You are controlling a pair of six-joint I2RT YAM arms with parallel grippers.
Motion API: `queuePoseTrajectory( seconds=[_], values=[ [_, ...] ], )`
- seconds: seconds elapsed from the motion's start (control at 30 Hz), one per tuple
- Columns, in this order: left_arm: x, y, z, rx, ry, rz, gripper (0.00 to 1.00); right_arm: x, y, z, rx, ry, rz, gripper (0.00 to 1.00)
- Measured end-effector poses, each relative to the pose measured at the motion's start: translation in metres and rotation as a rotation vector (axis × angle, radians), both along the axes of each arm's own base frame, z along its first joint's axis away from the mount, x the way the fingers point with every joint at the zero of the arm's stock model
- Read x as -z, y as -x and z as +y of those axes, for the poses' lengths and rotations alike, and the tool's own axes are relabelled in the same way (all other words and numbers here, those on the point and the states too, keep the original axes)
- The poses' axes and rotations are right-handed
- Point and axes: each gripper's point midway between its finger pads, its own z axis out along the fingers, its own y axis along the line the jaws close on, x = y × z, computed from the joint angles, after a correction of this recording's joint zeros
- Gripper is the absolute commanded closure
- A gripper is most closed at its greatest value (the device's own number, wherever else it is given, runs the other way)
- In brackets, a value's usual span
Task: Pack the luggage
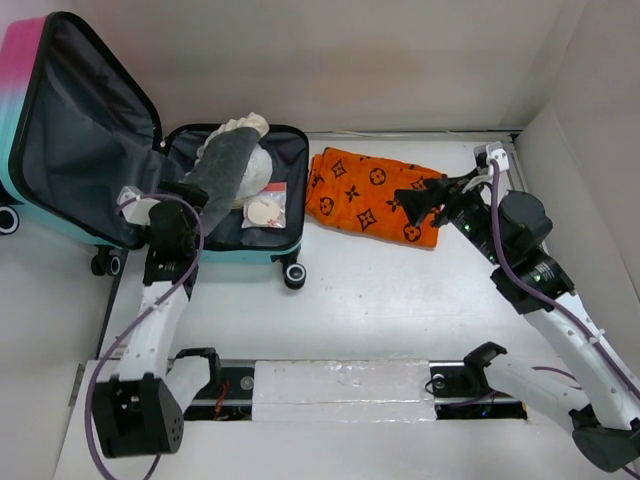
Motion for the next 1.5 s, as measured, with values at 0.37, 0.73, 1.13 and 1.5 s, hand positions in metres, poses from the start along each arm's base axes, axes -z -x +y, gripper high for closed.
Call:
queuePoseTrajectory(
  seconds=[0.37,0.73,1.13,1.5],
  values=[
    [-0.066,0.032,0.007,-0.045,-0.027,-0.198,0.00,0.019,-0.013,0.006,0.010,0.026,0.046,0.17],
    [-0.017,-0.011,-0.183,0.485,-0.163,-0.040,0.06,0.073,-0.039,-0.008,0.168,0.056,0.164,0.22],
    [0.050,-0.060,-0.391,0.787,-0.134,0.091,0.08,0.084,-0.023,-0.048,0.325,0.043,0.176,0.22],
    [0.137,-0.037,-0.552,1.055,-0.167,0.206,0.16,0.057,-0.007,-0.068,0.377,0.004,0.125,0.22]
  ],
)
